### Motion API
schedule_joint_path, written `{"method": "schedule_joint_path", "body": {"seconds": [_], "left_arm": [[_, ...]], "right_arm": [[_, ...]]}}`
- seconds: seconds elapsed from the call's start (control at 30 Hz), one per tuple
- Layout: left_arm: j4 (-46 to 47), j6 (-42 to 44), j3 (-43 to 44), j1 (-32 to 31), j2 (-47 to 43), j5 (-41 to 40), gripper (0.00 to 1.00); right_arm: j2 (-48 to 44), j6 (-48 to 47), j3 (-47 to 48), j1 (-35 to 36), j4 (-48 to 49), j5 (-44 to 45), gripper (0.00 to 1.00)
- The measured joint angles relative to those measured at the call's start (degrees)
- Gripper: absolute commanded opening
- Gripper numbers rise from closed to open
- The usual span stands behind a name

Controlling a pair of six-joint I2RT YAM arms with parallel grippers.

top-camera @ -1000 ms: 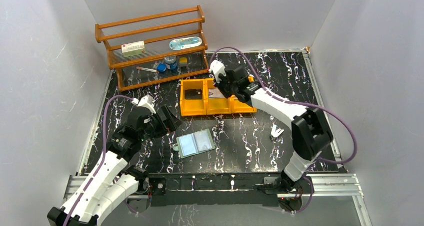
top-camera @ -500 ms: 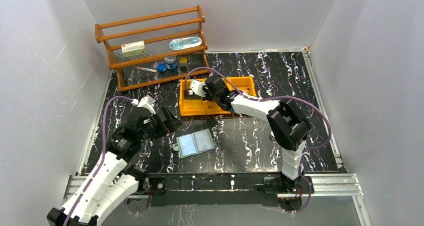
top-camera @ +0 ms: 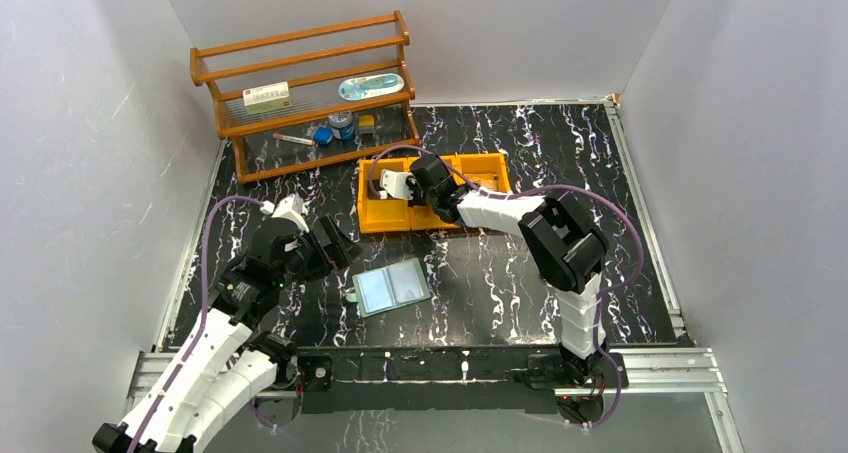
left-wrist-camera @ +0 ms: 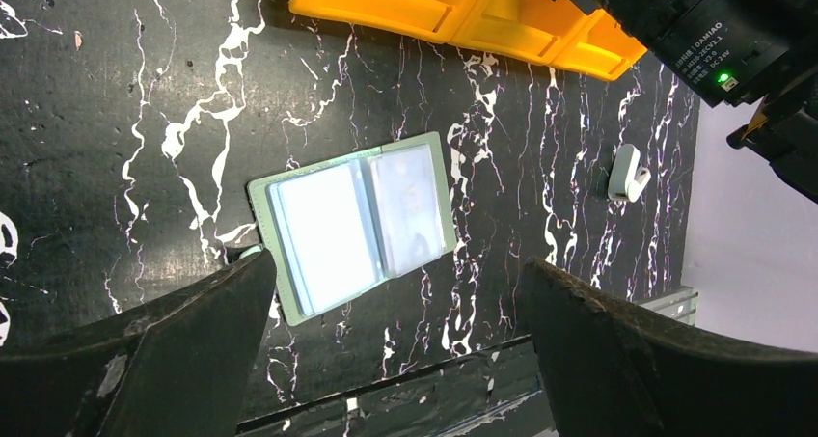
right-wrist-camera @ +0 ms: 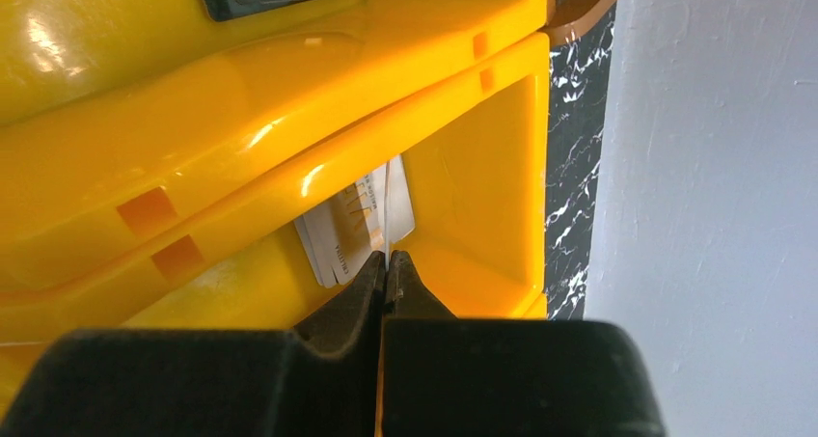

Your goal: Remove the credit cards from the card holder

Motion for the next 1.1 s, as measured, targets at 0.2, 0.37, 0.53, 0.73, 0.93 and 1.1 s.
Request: {"method": "schedule_joint_path", "body": {"seconds": [0.2, 0.37, 0.53, 0.73, 0.93, 1.1], "left_arm": [[-0.02, -0.15, 0.0, 0.0, -0.02, -0.04, 0.98], [-0.42, -0.17, 0.0, 0.0, -0.02, -0.04, 0.98], [-0.42, -0.59, -0.02, 0.0, -0.11, -0.04, 0.98], [-0.42, -0.85, -0.02, 0.0, -0.11, -0.07, 0.98], [-0.42, -0.9, -0.02, 0.0, -0.04, -0.09, 0.98], [-0.42, -0.9, -0.04, 0.0, -0.04, -0.07, 0.98]], "right_arm": [[0.02, -0.46, 0.02, -0.87, -0.28, -2.21, 0.01], [0.02, -0.85, 0.02, -2.21, 0.02, -4.04, 0.04], [0.44, -1.14, 0.04, -3.02, 0.96, -5.73, 0.05], [1.64, -1.16, 0.04, -3.06, 1.2, -6.36, 0.18], [1.66, 0.37, 0.04, -3.08, 1.05, -6.43, 0.38], [1.66, 3.5, 0.04, -3.5, 0.92, -7.37, 0.42]]}}
